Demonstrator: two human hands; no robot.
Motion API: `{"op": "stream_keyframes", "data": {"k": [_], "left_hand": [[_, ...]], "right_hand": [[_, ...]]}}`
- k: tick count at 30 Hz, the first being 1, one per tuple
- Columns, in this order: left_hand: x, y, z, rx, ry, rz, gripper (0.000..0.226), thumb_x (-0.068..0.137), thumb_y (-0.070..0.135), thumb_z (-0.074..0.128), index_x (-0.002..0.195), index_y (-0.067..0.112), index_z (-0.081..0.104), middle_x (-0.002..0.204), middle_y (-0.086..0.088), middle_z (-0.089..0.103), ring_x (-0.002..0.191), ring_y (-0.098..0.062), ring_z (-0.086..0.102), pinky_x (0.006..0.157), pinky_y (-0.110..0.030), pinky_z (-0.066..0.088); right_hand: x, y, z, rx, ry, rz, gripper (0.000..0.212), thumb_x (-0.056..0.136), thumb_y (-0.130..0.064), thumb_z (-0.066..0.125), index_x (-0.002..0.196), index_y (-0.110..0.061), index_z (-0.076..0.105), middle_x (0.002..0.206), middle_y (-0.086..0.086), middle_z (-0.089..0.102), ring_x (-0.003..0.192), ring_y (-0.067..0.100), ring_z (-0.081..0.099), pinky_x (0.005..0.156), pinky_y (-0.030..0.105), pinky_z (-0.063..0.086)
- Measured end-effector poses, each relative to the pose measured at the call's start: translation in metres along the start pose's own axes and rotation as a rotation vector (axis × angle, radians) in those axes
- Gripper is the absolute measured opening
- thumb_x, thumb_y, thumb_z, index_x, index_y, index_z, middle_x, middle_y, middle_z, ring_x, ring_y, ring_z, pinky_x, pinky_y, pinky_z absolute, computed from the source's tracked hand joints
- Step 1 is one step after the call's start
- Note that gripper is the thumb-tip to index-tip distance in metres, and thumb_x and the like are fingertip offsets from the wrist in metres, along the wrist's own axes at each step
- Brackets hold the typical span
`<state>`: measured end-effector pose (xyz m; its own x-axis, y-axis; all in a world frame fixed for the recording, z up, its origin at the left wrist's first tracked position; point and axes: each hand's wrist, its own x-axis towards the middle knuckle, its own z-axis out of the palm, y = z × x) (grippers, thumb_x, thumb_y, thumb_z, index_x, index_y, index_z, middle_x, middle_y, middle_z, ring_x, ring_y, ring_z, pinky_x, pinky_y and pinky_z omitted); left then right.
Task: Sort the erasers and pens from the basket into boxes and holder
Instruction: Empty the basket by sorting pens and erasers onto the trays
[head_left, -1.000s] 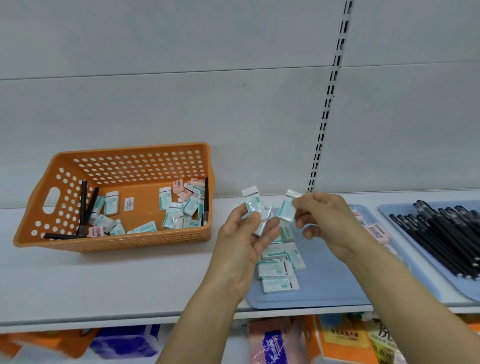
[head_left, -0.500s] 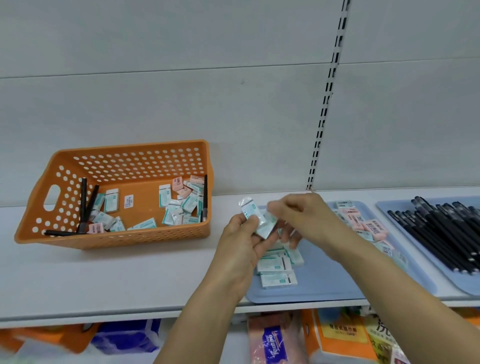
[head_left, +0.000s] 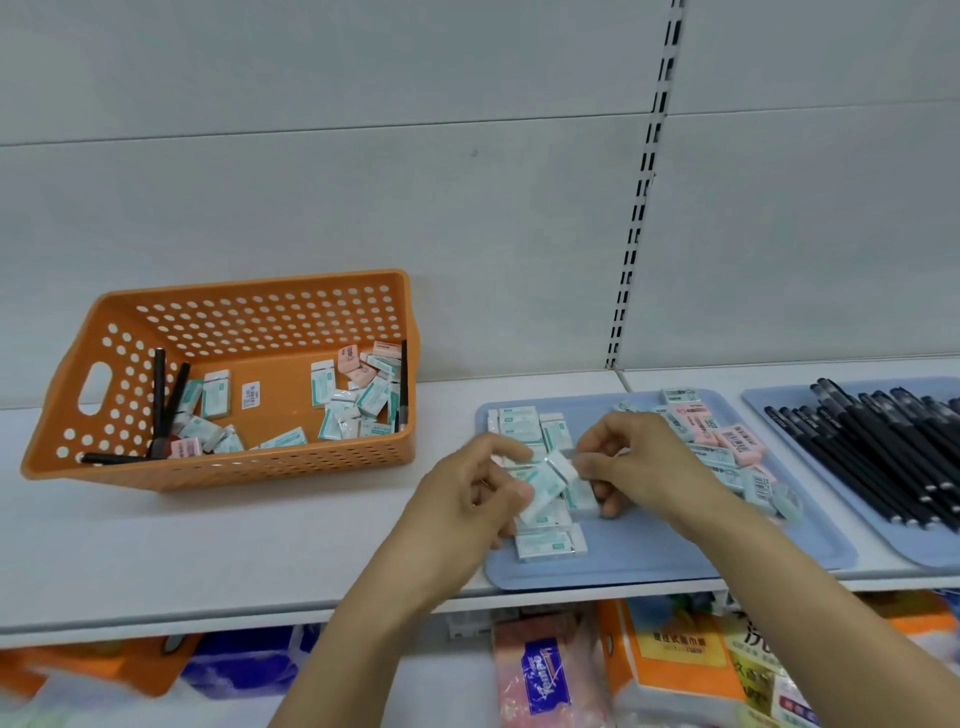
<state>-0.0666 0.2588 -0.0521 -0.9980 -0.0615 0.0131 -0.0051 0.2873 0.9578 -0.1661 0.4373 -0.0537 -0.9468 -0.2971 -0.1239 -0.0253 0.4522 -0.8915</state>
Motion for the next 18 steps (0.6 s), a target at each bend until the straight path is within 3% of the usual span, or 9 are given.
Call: {"op": "stream_keyframes", "data": {"k": [3, 6, 8, 10, 12, 15, 18], "left_hand": [[-0.007, -0.003, 0.000, 0.126, -0.099, -0.038, 0.013, 0.089, 0.014, 0.067, 0.090, 0.026, 0.071, 0.074, 0.006, 0.063, 0.065, -0.008, 0.059, 0.062, -0.029, 0.055], [-0.009, -0.007, 0.006, 0.343, -0.011, 0.026, 0.008, 0.087, 0.021, 0.070, 0.087, 0.029, 0.072, 0.085, 0.013, 0.061, 0.071, 0.000, 0.056, 0.076, -0.026, 0.054], [-0.010, -0.007, 0.011, 0.488, 0.100, 0.087, 0.005, 0.089, 0.027, 0.067, 0.091, 0.032, 0.068, 0.093, 0.015, 0.052, 0.078, 0.000, 0.054, 0.072, -0.012, 0.045], [-0.012, -0.011, 0.012, 0.527, 0.185, 0.092, 0.007, 0.091, 0.031, 0.065, 0.097, 0.033, 0.063, 0.094, 0.016, 0.046, 0.078, -0.001, 0.051, 0.068, -0.004, 0.038], [-0.014, -0.017, 0.011, 0.526, 0.220, 0.095, 0.013, 0.093, 0.031, 0.061, 0.106, 0.033, 0.062, 0.099, 0.016, 0.046, 0.078, -0.002, 0.053, 0.069, -0.002, 0.037], [-0.015, -0.025, 0.008, 0.527, 0.219, 0.102, 0.020, 0.093, 0.031, 0.060, 0.113, 0.030, 0.064, 0.102, 0.017, 0.053, 0.085, 0.002, 0.053, 0.074, -0.004, 0.037], [-0.014, -0.027, 0.007, 0.519, 0.214, 0.105, 0.024, 0.092, 0.032, 0.062, 0.116, 0.030, 0.066, 0.100, 0.018, 0.057, 0.089, 0.003, 0.053, 0.075, -0.005, 0.038]], "right_hand": [[0.000, 0.004, 0.002, -0.143, 0.083, -0.122, 0.011, 0.091, -0.014, 0.063, 0.081, -0.015, 0.068, 0.071, -0.001, 0.066, 0.057, 0.012, 0.059, 0.058, 0.030, 0.049], [-0.009, 0.004, 0.003, -0.172, 0.112, -0.297, 0.009, 0.089, -0.025, 0.065, 0.081, -0.026, 0.069, 0.083, -0.007, 0.066, 0.072, 0.008, 0.058, 0.065, 0.022, 0.043], [-0.021, 0.003, 0.000, -0.167, 0.007, -0.379, 0.005, 0.082, -0.035, 0.072, 0.086, -0.032, 0.071, 0.089, -0.010, 0.063, 0.079, 0.006, 0.057, 0.066, 0.011, 0.039], [-0.034, 0.004, -0.004, -0.242, -0.174, -0.386, 0.023, 0.071, -0.047, 0.077, 0.092, -0.039, 0.071, 0.099, -0.017, 0.057, 0.087, 0.001, 0.055, 0.068, 0.008, 0.038], [-0.041, 0.009, -0.004, -0.421, -0.267, -0.410, 0.034, 0.068, -0.054, 0.078, 0.100, -0.044, 0.069, 0.106, -0.023, 0.048, 0.097, -0.006, 0.049, 0.074, 0.010, 0.039], [-0.043, 0.017, 0.003, -0.585, -0.161, -0.526, 0.027, 0.079, -0.048, 0.072, 0.105, -0.044, 0.069, 0.106, -0.025, 0.044, 0.101, -0.005, 0.045, 0.082, 0.022, 0.046], [-0.045, 0.016, 0.007, -0.679, -0.101, -0.555, 0.025, 0.085, -0.047, 0.066, 0.109, -0.041, 0.067, 0.104, -0.024, 0.043, 0.095, -0.005, 0.041, 0.078, 0.029, 0.048]]}}
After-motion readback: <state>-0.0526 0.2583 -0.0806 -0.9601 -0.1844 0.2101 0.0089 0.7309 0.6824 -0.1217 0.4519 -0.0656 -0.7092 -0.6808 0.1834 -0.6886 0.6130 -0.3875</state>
